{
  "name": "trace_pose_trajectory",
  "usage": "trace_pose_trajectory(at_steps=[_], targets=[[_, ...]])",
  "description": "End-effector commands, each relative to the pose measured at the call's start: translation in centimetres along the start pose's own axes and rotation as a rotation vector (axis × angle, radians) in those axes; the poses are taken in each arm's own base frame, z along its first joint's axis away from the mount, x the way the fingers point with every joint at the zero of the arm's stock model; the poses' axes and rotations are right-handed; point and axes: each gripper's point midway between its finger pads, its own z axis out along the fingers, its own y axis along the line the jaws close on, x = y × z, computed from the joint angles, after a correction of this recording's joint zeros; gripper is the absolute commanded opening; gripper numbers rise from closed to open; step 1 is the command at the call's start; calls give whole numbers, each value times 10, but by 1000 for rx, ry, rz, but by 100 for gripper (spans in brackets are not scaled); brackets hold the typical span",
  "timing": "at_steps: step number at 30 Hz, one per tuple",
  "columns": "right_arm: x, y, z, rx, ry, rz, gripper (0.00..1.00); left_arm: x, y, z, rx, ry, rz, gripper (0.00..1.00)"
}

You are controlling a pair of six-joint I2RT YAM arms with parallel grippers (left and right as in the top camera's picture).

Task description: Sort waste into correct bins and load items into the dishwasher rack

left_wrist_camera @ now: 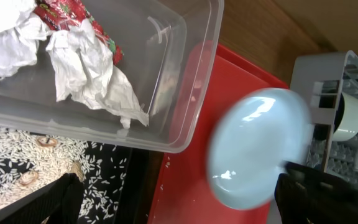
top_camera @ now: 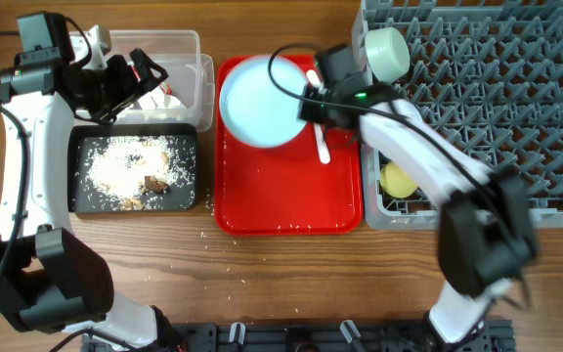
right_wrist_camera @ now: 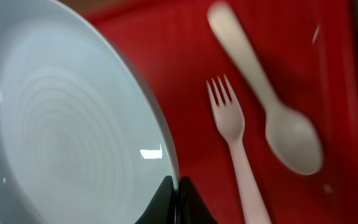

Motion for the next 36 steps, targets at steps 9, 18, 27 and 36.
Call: trace_pose_trajectory(at_steps=[9,18,27,36], targets=[[-133,-203,-303,1194,-627,-110,4,-3,-1,-4,4,-14,10,100],[-138,-250,-163,1182,-336,-267,4,-3,-1,-4,4,-14,10,100],[-135,-170,-139,734,-369,-338,100,-3,-1,-4,4,-14,10,100],[-27,24,-37,-124,-80,-155,89,-3,-1,-4,4,-14,10,100]])
